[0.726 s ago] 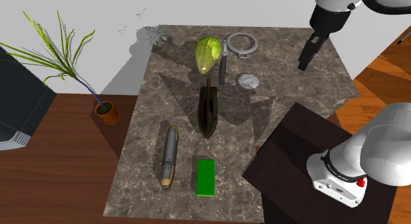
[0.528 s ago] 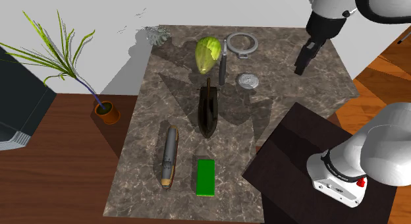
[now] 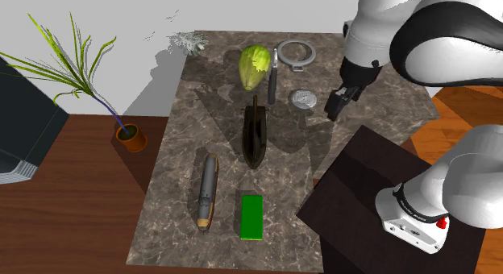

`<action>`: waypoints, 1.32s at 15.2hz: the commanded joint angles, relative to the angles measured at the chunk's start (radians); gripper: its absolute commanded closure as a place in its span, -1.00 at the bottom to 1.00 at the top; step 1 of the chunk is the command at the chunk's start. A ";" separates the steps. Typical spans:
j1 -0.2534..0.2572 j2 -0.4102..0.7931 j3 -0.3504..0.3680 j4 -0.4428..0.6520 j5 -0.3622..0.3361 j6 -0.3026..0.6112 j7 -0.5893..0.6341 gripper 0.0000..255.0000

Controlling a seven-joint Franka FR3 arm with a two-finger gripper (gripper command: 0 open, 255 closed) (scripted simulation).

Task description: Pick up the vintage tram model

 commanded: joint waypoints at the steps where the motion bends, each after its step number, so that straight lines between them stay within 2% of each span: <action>1: 0.012 0.029 0.045 -0.019 0.036 0.056 0.072 -1.00; 7: 0.032 0.165 0.170 -0.027 0.111 0.226 0.267 -1.00; 12: 0.031 0.325 0.272 0.012 0.131 0.370 0.436 -1.00; 16: 0.018 0.477 0.348 0.073 0.100 0.477 0.586 -1.00; 20: 0.006 0.645 0.407 0.158 0.015 0.565 0.759 -1.00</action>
